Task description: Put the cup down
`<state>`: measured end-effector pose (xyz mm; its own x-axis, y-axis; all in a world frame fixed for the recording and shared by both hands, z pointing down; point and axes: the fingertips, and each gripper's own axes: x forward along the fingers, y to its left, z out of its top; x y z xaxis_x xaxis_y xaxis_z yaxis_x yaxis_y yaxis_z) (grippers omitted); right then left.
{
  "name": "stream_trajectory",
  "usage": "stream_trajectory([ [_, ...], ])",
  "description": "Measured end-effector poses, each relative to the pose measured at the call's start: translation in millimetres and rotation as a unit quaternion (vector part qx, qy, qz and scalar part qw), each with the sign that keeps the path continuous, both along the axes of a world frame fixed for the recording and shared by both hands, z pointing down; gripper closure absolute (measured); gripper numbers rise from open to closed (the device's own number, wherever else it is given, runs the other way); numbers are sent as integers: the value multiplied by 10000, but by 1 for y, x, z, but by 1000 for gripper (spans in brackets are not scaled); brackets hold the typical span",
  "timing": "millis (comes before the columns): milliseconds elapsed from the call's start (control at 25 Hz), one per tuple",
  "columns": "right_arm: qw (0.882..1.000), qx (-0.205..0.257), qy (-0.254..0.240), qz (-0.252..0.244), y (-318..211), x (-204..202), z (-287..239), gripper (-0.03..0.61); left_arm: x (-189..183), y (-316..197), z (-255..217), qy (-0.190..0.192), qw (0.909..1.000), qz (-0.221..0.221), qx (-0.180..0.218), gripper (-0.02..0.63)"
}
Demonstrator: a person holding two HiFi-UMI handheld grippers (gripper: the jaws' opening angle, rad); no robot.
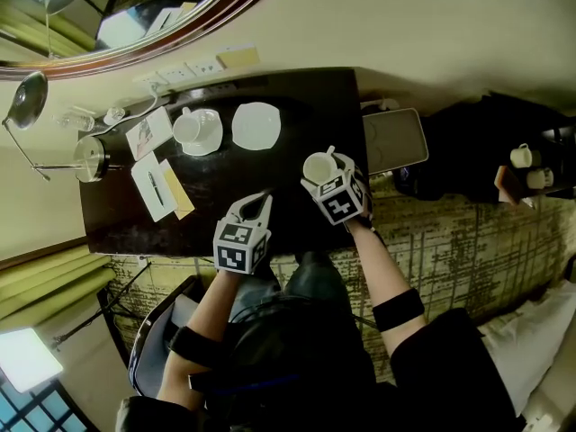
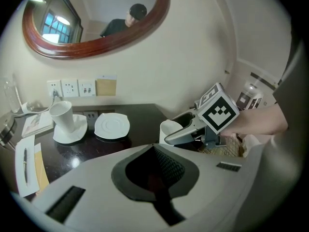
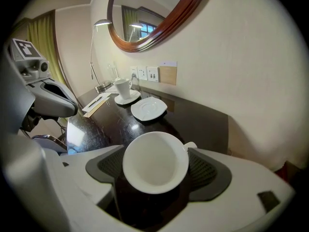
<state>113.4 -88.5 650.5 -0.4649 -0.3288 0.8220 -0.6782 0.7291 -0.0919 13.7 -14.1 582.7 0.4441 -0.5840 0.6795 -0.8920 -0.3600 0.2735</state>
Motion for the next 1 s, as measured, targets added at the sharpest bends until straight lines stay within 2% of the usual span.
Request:
stream_trajectory([
  [160, 9986, 192, -148, -472, -11, -18, -24, 156, -7, -1, 1, -3, 10000, -82, 28, 614],
  [400, 9902, 478, -238, -1288, -36, -59, -48, 156, -24, -6, 4, -4, 9995, -300, 50, 614],
  [760, 9781, 641, -468, -1923, -91, -129, -68, 156, -68, -37, 0, 53, 9963, -846, 168, 614],
  [1000, 9736, 573, -463, -2158, -112, -168, -59, 156, -98, -63, 2, 75, 9920, -1238, 232, 614],
])
